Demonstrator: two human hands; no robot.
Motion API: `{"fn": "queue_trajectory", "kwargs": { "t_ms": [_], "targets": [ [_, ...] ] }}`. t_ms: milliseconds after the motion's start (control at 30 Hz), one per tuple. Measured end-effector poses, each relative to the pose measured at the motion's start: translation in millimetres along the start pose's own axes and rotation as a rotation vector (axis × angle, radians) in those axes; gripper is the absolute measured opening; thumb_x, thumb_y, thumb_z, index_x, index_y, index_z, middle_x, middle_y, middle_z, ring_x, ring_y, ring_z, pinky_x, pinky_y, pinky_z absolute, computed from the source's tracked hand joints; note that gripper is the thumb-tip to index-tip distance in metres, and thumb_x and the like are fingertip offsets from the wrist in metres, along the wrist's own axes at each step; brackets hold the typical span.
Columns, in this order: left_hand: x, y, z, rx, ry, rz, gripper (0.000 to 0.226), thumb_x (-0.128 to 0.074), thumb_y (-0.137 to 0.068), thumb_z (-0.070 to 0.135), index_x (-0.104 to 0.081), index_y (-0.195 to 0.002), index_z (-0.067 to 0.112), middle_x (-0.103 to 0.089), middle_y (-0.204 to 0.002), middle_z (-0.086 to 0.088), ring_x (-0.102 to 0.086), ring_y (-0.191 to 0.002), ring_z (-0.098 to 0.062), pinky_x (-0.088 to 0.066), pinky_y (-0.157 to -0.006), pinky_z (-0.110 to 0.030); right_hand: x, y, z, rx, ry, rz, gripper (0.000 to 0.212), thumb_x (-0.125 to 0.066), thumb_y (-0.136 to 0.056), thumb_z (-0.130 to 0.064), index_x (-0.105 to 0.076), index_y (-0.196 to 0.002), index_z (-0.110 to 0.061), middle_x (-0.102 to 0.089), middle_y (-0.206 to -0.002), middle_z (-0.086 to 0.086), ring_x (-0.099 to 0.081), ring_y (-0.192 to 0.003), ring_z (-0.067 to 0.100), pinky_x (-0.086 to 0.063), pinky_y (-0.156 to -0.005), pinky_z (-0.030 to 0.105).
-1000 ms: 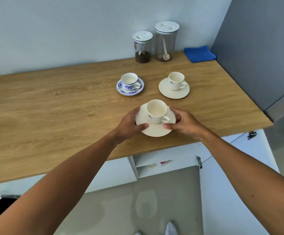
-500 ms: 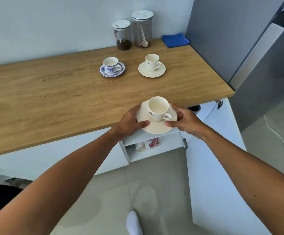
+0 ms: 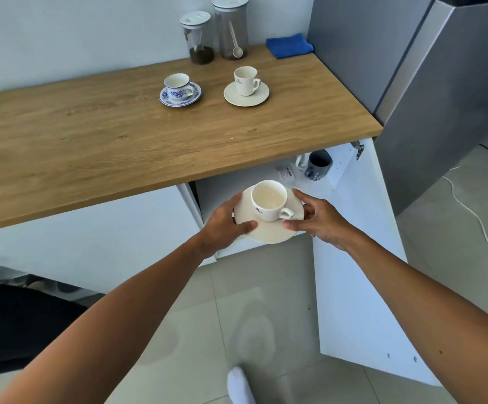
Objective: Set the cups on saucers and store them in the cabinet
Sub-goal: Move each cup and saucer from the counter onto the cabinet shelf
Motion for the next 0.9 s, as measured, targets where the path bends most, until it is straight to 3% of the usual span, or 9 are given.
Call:
{"fn": "queue_trajectory", "kwargs": {
  "t_ms": [133,233,333,400,533,633,733,833,900],
  "targets": [
    [0,-19,-23,0.022,-0.031,-0.006,0.09,-0.075,-0.072,0.052,-0.03,-0.148,0.038,-0.046,-0.139,0.002,-0.054,-0.12,-0.023,-0.051,-0.1,-0.045,-6,-24,17,-0.003,-0.004,-0.005,0.101,-0.09,-0.07,-0.025,-0.033,-0.153,-0.031,-0.072,-0.118,-0.005,-0.067,-0.09,0.008,-0.048,-0.06,0.017],
    [2,-39,-42,0.032,-0.043,-0.005,0.09,-0.074,-0.072,0.053,-0.028,-0.149,0.038,-0.046,-0.14,0.002,-0.054,-0.12,-0.023,-0.05,-0.1,-0.045,-12,-49,30,-0.001,-0.006,0.008,0.107,-0.092,-0.064,-0.033,-0.033,-0.153,-0.034,-0.071,-0.121,-0.009,-0.068,-0.109,0.014,-0.055,-0.077,0.027],
    [2,-63,-63,0.027,-0.037,0.005,0.085,-0.075,-0.077,0.045,-0.029,-0.148,0.039,-0.046,-0.138,0.002,-0.056,-0.117,-0.022,-0.053,-0.097,-0.043,-16,-79,48,0.013,0.029,0.013,0.112,-0.091,-0.054,-0.05,-0.034,-0.15,-0.04,-0.072,-0.118,-0.014,-0.068,-0.109,0.012,-0.056,-0.094,0.042],
    [1,-80,-78,0.032,-0.031,0.009,0.081,-0.075,-0.08,0.039,-0.029,-0.147,0.04,-0.046,-0.137,0.002,-0.057,-0.116,-0.023,-0.054,-0.095,-0.042,-18,-100,59,0.027,0.036,0.005,0.111,-0.09,-0.055,-0.051,-0.035,-0.15,-0.04,-0.071,-0.119,-0.013,-0.068,-0.109,0.012,-0.054,-0.098,0.045],
    [0,-125,-111,0.052,0.003,0.023,0.089,-0.078,-0.075,0.044,-0.027,-0.148,0.042,-0.046,-0.136,0.002,-0.06,-0.114,-0.022,-0.053,-0.096,-0.045,-19,-153,82,0.055,0.024,-0.013,0.102,-0.091,-0.065,-0.035,-0.035,-0.151,-0.036,-0.072,-0.12,-0.008,-0.067,-0.109,0.013,-0.053,-0.085,0.033],
    [1,-162,-136,0.042,0.01,0.051,0.089,-0.077,-0.08,0.035,-0.025,-0.152,0.035,-0.044,-0.139,0.002,-0.057,-0.117,-0.021,-0.05,-0.101,-0.042,-19,-199,101,0.084,0.024,-0.009,0.103,-0.09,-0.066,-0.034,-0.033,-0.152,-0.036,-0.074,-0.113,-0.006,-0.068,-0.103,0.014,-0.05,-0.077,0.029],
    [2,-198,-156,0.007,-0.002,0.072,0.087,-0.077,-0.081,0.033,-0.026,-0.152,0.031,-0.045,-0.139,0.003,-0.053,-0.122,-0.02,-0.045,-0.105,-0.038,-15,-241,115,0.114,0.07,-0.022,0.102,-0.089,-0.07,-0.033,-0.031,-0.153,-0.035,-0.072,-0.107,0.01,-0.068,-0.092,0.016,-0.049,-0.067,0.023],
    [-3,-236,-184,-0.039,0.004,0.101,0.084,-0.078,-0.08,0.034,-0.032,-0.15,0.029,-0.049,-0.135,0.004,-0.052,-0.12,-0.018,-0.045,-0.102,-0.032,-13,-285,134,0.159,0.108,-0.026,0.097,-0.087,-0.075,-0.025,-0.031,-0.154,-0.028,-0.072,-0.086,-0.007,-0.062,-0.068,-0.005,-0.043,-0.057,0.009],
    [-3,-259,-200,-0.056,0.02,0.124,0.081,-0.078,-0.079,0.033,-0.035,-0.148,0.03,-0.052,-0.13,0.006,-0.054,-0.116,-0.015,-0.047,-0.096,-0.028,-13,-313,141,0.196,0.149,-0.045,0.095,-0.086,-0.075,-0.024,-0.033,-0.153,-0.027,-0.072,-0.084,-0.015,-0.064,-0.07,-0.008,-0.044,-0.062,0.007]
  ]
}}
Point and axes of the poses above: each hand's wrist, its own y-axis away from the middle knuckle, its own x-axis out of the back of the hand, z = x × y, the point moved 3 cm from there along -y, towards the middle knuckle
